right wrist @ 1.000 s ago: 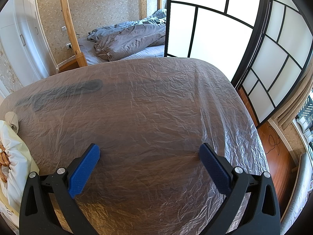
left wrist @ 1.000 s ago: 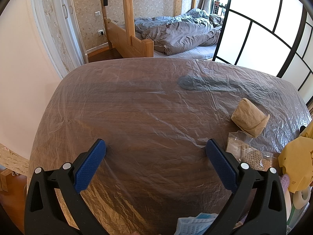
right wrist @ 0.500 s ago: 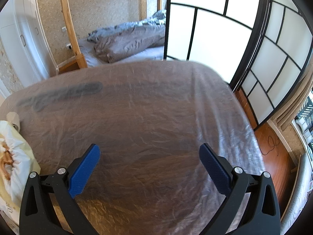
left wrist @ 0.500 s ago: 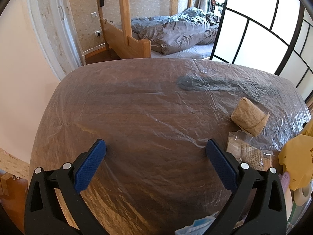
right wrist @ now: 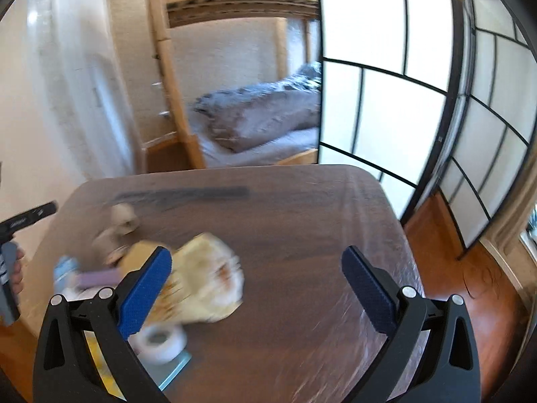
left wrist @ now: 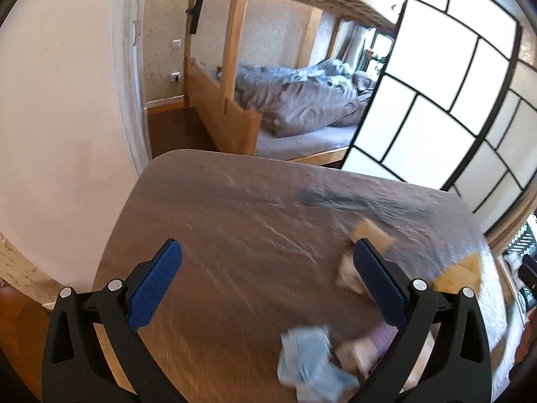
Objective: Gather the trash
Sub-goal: 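Grasp the blue face mask with the left tool while the right tool grasps the yellow BABO pack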
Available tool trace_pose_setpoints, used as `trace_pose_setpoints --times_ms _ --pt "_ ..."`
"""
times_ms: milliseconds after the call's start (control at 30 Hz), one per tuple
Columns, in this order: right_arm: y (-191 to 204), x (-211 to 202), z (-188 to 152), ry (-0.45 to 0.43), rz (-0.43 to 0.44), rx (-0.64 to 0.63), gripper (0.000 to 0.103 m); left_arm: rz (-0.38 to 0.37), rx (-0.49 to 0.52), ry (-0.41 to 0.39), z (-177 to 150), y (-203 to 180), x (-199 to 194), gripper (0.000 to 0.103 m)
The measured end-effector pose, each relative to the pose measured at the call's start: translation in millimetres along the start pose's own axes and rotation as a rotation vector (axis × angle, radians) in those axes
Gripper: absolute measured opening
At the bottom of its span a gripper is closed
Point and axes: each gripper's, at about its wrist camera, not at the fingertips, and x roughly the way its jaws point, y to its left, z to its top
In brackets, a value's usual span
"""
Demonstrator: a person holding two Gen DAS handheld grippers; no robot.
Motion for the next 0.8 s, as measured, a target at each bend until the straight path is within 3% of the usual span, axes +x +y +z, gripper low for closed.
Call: trace_pose_setpoints --times_ms 200,333,433,500,700,800 --pt "49.8 -36.2 -50.1 0.03 0.124 -0.08 0.099 0.06 0.064 0.008 -37.5 -11.1 -23.8 0.102" --pt "83.6 -40.0 -88.3 0.066 0.171 -0.113 0.099 0.048 0.07 0.038 -57.6 -17.4 -20.3 0.102" --pt "106.5 -34.9 -108.1 0.082 0.16 -0.161 0.099 0.037 0.075 0.058 -65.9 -17.9 -9.6 0.102" --pt "124.2 -31.2 -121.8 0.082 0.101 -0.235 0.099 0.032 0.095 0.081 -69.7 -21.3 -3.7 0.102" --pt "144.4 -22.6 -138.0 0.079 0.037 -0.32 0.099 0.02 0.118 0.114 -74.5 -30.0 10.6 0.102" --pt "147.4 -16.1 -139.7 0.087 0.03 -0.32 0.099 0.025 0.158 0.132 -77.0 -35.8 15.9 0.09"
